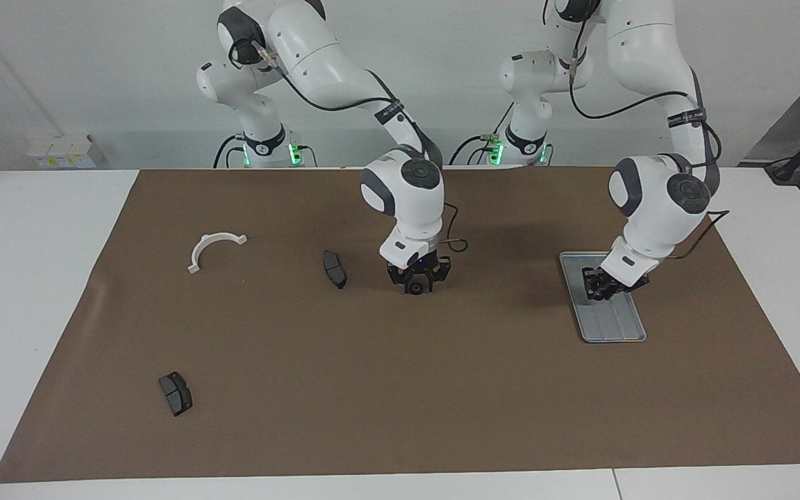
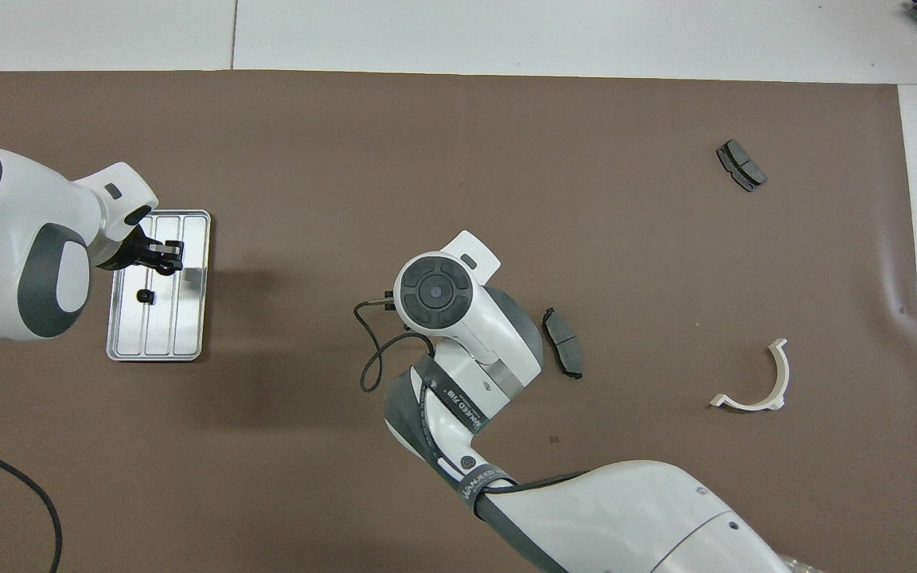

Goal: Place bearing gear from tray to pile

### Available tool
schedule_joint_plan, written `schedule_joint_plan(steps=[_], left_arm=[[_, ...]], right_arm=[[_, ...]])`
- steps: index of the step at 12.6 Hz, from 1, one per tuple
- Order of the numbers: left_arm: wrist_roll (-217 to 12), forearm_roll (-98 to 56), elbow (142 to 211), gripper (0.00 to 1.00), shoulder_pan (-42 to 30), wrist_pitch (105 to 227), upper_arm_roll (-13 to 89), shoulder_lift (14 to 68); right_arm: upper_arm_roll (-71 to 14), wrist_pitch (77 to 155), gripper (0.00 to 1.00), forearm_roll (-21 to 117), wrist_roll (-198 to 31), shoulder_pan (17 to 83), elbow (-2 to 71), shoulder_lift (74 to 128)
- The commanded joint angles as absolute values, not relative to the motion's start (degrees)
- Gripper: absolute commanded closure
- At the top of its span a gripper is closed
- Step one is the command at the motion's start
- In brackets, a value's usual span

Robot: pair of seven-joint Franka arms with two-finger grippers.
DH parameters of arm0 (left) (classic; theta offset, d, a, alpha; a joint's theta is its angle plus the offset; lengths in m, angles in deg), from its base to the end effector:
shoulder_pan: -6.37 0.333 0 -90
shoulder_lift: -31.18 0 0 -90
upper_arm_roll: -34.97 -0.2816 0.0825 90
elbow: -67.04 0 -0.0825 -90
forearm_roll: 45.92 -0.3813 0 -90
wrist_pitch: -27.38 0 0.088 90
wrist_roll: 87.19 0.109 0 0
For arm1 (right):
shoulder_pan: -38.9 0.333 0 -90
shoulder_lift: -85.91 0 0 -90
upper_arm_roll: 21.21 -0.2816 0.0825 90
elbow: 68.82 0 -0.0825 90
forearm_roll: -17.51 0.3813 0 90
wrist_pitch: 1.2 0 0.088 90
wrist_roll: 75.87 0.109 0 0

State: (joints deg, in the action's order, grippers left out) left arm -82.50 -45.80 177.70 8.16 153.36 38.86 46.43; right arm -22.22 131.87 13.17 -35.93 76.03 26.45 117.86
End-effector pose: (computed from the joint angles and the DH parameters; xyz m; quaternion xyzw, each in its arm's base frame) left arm 0.5987 -0.0209 0.3176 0.9983 -0.0574 0.0011 0.0097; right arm 0.5296 0.4125 0.2640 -0.9984 -0.0072 -0.0550 0.0133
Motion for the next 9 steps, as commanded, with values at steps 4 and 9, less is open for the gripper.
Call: schedule_joint_plan(steps=[4,9], left_arm=[[-88.2,-45.8,176.6,0.87,5.5,151.8,38.8,45.9],[-94.8,-45.7,175.6,0.90,1.5,152.1,38.9,46.0]], right_arm=[[-22.4,132.1,1.00,12.3,-34.0,75.9,27.2,117.3],[-22.0,132.3,1.00,12.7,-34.8,70.9,28.2,111.8]])
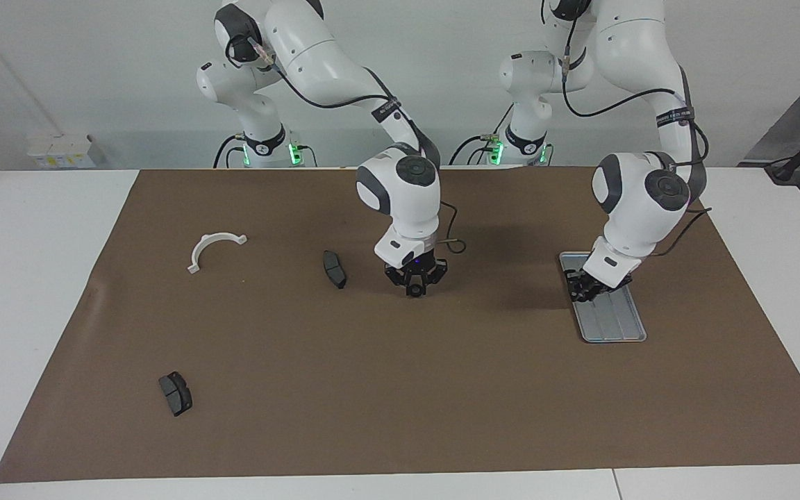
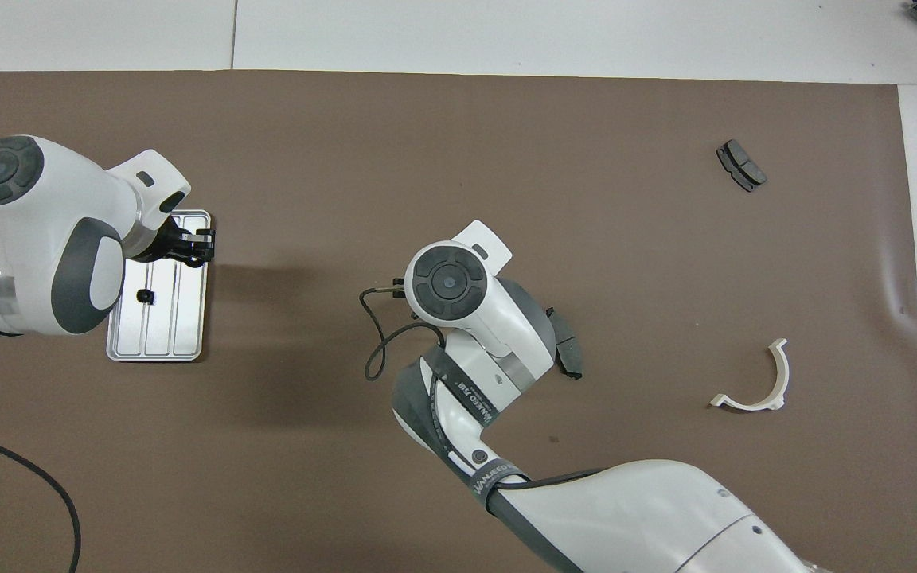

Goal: Place bearing gear from tray to pile
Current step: 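Carry the second gear to the middle and release with the left gripper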

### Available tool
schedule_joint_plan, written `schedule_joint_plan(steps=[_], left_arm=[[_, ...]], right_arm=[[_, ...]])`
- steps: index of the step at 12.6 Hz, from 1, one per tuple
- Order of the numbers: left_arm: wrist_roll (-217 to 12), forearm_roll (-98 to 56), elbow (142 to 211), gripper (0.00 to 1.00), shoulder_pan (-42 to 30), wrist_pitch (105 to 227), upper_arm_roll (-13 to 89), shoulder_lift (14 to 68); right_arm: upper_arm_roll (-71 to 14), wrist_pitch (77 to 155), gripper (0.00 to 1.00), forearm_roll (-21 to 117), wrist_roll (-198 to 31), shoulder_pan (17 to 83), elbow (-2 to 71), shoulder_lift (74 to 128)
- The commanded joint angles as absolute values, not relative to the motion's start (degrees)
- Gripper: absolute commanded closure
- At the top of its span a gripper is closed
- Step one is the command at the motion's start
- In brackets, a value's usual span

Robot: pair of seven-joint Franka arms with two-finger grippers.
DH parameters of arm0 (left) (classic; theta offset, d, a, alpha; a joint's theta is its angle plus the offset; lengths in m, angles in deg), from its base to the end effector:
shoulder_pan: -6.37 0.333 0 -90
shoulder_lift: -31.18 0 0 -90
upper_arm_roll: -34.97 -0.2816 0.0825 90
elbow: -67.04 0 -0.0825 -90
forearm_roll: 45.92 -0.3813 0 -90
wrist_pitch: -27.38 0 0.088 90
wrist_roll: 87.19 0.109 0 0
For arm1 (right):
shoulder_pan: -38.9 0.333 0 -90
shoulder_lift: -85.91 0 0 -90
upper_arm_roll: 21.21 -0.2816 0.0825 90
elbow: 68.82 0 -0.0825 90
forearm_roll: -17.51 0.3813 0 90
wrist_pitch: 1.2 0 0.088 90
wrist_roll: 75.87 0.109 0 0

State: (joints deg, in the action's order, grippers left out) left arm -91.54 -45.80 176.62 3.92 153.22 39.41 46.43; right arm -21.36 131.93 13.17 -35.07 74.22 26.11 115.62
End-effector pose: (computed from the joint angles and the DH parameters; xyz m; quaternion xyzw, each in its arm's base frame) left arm 0.5995 -0.0710 0.3260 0.9997 -0.0201 0.0081 0.0119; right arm 0.5507 0.3903 0.2931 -0.9966 0.0228 -0.0760 0.0230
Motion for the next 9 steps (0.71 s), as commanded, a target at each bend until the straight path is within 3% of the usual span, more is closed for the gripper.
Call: schedule_joint_plan(steps=[1,5,9], left_arm=[[-98.1,-45.6,175.3,0.90,-0.1,152.3,38.9,46.1],[-114.8,-44.5,173.5,0.90,-12.0,152.6,38.8,46.2],[-123.5,-44.5,171.8,0.90,-21.0,153.9,38.8,47.9]], right_arm=[[-22.0,132.3,1.00,12.7,-36.2,68.6,29.6,109.8],[-22.3,132.6,1.00,13.6,-47.2,58.5,37.3,103.0],[-22.2,132.6,1.00,18.4,-64.9,48.6,41.6,101.6]])
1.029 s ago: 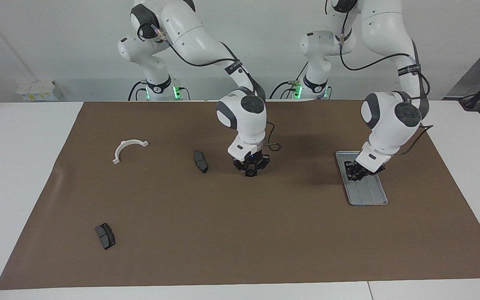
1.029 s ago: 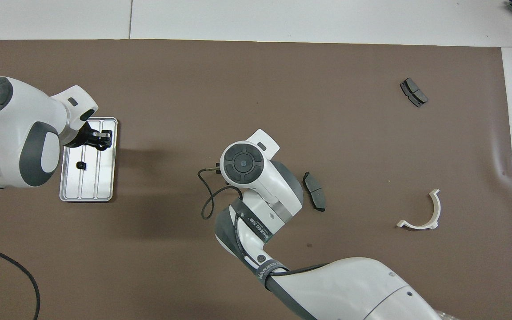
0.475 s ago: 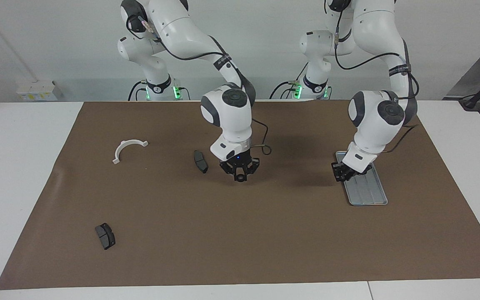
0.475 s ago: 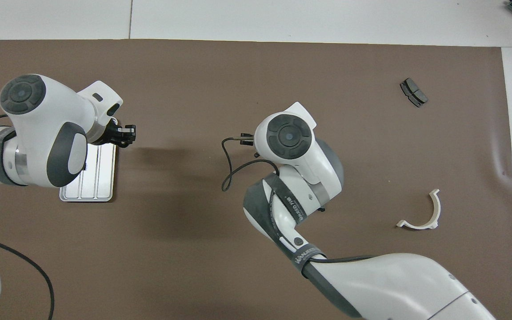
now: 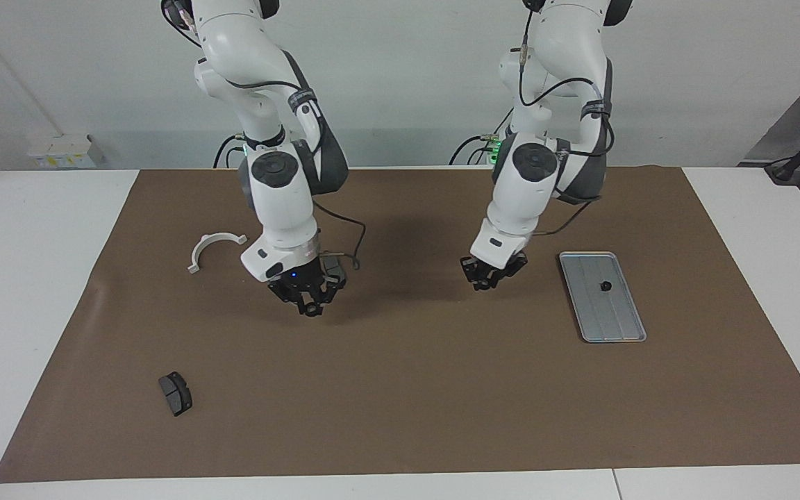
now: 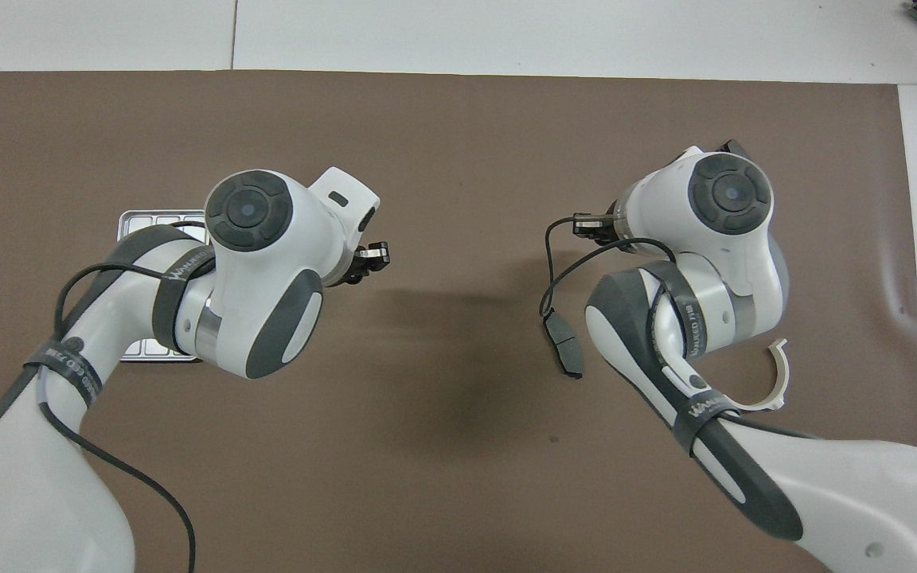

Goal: Place bearing gear from tray to pile
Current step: 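Carry the second gear to the middle and release with the left gripper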

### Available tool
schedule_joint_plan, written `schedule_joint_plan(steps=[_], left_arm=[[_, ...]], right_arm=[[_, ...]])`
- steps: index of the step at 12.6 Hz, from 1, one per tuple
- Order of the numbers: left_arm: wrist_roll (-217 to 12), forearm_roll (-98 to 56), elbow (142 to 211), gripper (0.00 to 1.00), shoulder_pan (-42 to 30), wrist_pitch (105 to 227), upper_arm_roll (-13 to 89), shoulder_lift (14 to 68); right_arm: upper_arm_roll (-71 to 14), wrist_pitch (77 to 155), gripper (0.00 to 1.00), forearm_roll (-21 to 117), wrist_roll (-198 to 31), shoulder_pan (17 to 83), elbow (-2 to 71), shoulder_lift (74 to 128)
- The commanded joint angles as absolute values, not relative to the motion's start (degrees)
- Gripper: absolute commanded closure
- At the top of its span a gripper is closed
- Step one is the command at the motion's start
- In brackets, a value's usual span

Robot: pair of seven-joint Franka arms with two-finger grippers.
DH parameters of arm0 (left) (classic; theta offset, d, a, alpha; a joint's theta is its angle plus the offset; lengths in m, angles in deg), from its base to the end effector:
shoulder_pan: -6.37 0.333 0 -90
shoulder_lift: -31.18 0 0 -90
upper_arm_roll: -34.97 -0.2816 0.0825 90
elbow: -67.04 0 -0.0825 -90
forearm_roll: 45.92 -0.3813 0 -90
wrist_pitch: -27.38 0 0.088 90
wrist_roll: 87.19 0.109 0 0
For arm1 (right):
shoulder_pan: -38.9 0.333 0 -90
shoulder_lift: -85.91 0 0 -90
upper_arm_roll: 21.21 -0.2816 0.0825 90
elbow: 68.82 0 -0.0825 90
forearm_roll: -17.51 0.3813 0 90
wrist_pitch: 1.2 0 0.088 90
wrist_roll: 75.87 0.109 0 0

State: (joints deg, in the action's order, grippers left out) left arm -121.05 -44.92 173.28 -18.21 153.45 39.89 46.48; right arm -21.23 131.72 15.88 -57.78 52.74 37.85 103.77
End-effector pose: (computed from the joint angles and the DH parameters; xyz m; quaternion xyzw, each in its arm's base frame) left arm 0.5390 -0.3030 0.3526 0.9980 0.0448 0.0243 0.0367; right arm 0.6106 0.1501 0.3326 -0.9969 0.0279 -0.0734 0.0095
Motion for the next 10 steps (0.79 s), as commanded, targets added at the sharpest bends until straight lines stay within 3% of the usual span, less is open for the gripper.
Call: schedule_joint_plan(steps=[1,3,5,6,9,10], left_arm=[[-124.5,-44.5,171.6,0.90,-22.6,155.2,38.8,49.0],[-125.8,-44.5,172.1,0.88,-24.7,159.4,38.8,51.2],[-125.8,-44.5,172.7,0.77,-26.0,159.6,38.8,51.7],[-125.8,-44.5,173.0,0.69,-26.7,159.6,38.8,51.7],[-125.9,-44.5,173.1,0.30,-27.5,159.5,38.9,51.7],[-126.0,-44.5,173.1,0.22,-28.0,159.1,38.8,51.6]], right_arm=[[-22.2,132.8,1.00,18.7,-68.5,46.4,43.0,101.3],[-22.2,133.2,1.00,18.8,-72.2,43.7,45.6,100.6],[-22.2,133.2,1.00,18.8,-75.9,40.6,47.2,100.1],[-22.2,133.2,1.00,18.8,-76.7,39.7,48.0,99.9],[-22.2,133.3,1.00,18.8,-77.9,38.5,51.3,98.5],[-22.2,133.4,1.00,18.8,-77.9,38.5,52.2,98.2]])
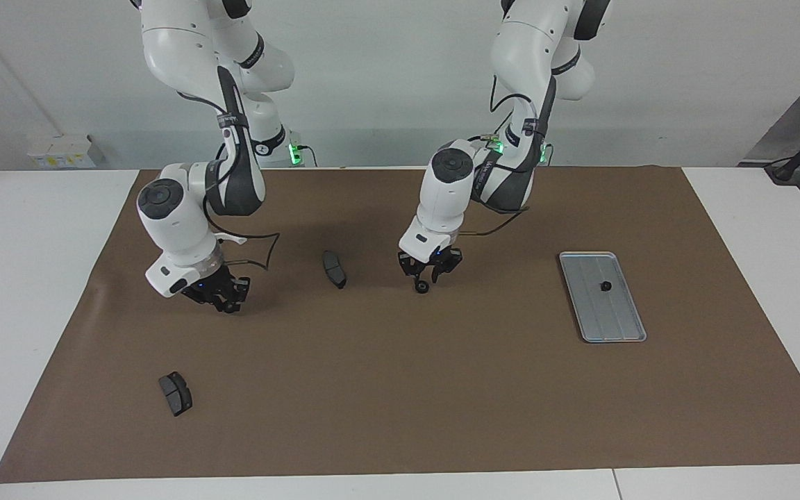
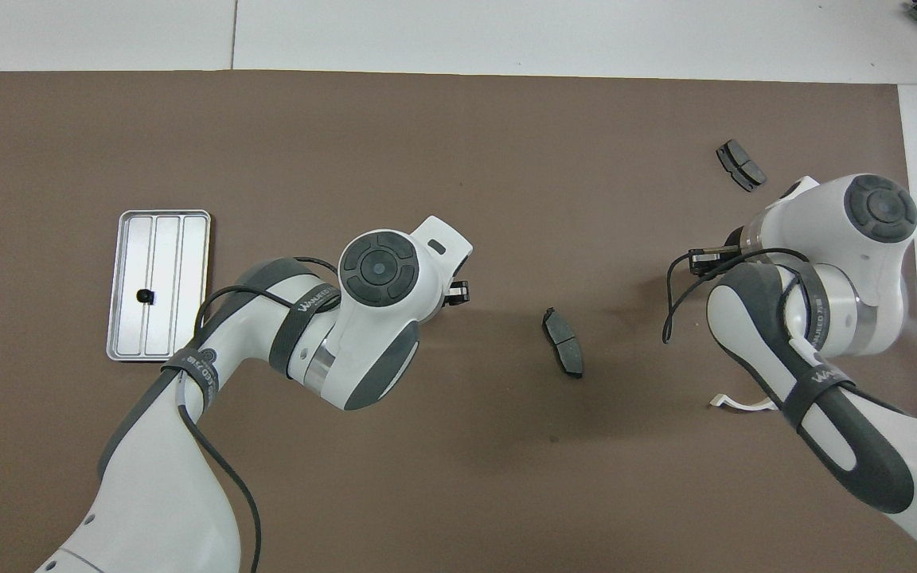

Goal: Place bearing gear from tray to pile
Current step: 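Carry the second gear to the middle and release with the left gripper, then grasp the second gear with the right gripper while the left gripper withdraws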

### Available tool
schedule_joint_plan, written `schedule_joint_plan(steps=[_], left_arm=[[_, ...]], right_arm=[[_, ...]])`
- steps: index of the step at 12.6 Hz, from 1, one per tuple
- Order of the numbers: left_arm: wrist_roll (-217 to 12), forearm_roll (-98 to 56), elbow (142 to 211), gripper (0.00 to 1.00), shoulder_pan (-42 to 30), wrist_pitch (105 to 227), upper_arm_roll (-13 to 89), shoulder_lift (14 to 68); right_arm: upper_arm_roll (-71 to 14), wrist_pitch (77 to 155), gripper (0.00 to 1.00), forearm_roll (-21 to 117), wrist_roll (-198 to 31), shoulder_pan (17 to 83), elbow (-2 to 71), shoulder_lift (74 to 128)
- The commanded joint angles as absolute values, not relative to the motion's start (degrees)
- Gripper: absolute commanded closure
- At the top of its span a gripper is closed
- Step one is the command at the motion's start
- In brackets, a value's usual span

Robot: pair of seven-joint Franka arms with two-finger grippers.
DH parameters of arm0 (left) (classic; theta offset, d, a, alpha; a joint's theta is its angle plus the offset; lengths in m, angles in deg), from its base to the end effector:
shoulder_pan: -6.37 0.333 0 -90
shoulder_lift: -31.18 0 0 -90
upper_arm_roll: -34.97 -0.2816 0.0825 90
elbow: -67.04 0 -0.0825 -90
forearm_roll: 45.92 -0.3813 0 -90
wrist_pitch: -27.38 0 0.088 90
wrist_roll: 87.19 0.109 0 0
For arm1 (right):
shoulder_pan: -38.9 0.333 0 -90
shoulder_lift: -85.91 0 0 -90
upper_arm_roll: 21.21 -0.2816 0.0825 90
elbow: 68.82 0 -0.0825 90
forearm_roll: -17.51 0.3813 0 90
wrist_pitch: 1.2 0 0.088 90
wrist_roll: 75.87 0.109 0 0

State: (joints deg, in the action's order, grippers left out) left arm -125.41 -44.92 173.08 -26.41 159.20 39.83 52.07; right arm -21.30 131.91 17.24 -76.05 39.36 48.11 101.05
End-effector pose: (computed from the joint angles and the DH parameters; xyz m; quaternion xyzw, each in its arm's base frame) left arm 0.4993 -0.3823 0.3032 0.9987 0.0140 0.0207 0.0437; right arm 0.5814 0.0055 0.2817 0.9999 0.0079 0.0091 0.0015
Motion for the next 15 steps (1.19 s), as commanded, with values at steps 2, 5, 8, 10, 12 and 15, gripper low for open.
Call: schedule_joint_plan(steps=[2,5,8,10,12,15], left_arm=[[-126.0,-44.5,172.5,0.18,-27.6,158.2,38.7,51.6],[-125.1,-44.7,172.2,0.19,-22.5,157.3,38.0,50.5],[-117.6,-44.8,171.8,0.20,-13.7,152.6,38.2,47.1],[-107.9,-44.6,171.9,0.20,-7.5,147.5,38.2,44.7],[-98.9,-44.6,172.3,0.20,-2.8,145.0,38.0,43.8],[-88.5,-44.6,174.9,0.26,3.4,145.0,38.0,42.7]], right_arm=[[-22.2,133.4,1.00,18.8,-77.7,38.5,53.3,97.7],[-22.2,133.5,0.10,18.8,-77.5,39.0,52.6,97.8],[-22.4,133.1,0.00,18.7,-76.1,40.4,50.5,97.6],[-22.4,133.0,0.00,18.8,-71.6,44.5,48.6,97.6],[-22.4,133.5,0.00,18.7,-64.8,49.4,46.2,98.4],[-22.4,133.5,0.00,18.7,-54.0,57.8,41.5,101.5]])
